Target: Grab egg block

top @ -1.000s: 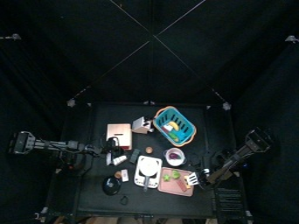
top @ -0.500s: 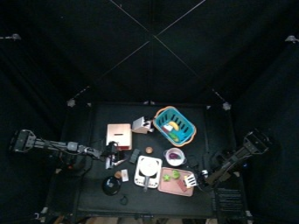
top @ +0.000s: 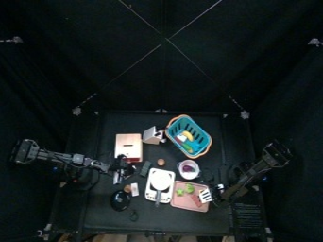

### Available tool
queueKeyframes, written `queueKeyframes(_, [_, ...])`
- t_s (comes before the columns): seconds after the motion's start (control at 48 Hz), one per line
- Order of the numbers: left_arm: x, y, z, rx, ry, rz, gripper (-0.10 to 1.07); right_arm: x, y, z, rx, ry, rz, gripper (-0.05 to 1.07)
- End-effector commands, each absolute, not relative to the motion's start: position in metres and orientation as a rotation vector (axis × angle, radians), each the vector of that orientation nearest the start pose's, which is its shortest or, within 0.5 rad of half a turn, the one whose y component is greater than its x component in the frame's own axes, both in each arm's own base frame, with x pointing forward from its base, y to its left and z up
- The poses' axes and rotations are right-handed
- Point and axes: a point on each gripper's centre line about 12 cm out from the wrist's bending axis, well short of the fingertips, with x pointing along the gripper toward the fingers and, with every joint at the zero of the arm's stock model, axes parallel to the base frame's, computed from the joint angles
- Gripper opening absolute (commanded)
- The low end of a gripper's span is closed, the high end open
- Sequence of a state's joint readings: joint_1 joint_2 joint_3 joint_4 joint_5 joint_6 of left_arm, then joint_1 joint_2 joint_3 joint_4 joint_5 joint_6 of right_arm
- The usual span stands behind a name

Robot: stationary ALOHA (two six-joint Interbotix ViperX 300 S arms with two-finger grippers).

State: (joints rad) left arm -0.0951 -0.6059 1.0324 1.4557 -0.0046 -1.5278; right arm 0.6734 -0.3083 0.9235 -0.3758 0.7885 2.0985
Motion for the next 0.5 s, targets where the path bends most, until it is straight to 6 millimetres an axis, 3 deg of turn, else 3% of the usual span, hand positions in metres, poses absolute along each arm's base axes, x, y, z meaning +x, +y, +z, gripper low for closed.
queueKeyframes(0.0, [0.261, -0.024, 0.242, -0.054, 0.409, -0.079, 0.54, 0.208, 0.127, 0.149, 0.974, 1.045, -0.752, 0.70])
queueKeyframes(0.479, [0.259, -0.021, 0.238, -0.057, 0.420, -0.066, 0.54, 0.213, 0.120, 0.129, 0.932, 1.057, -0.811, 0.85])
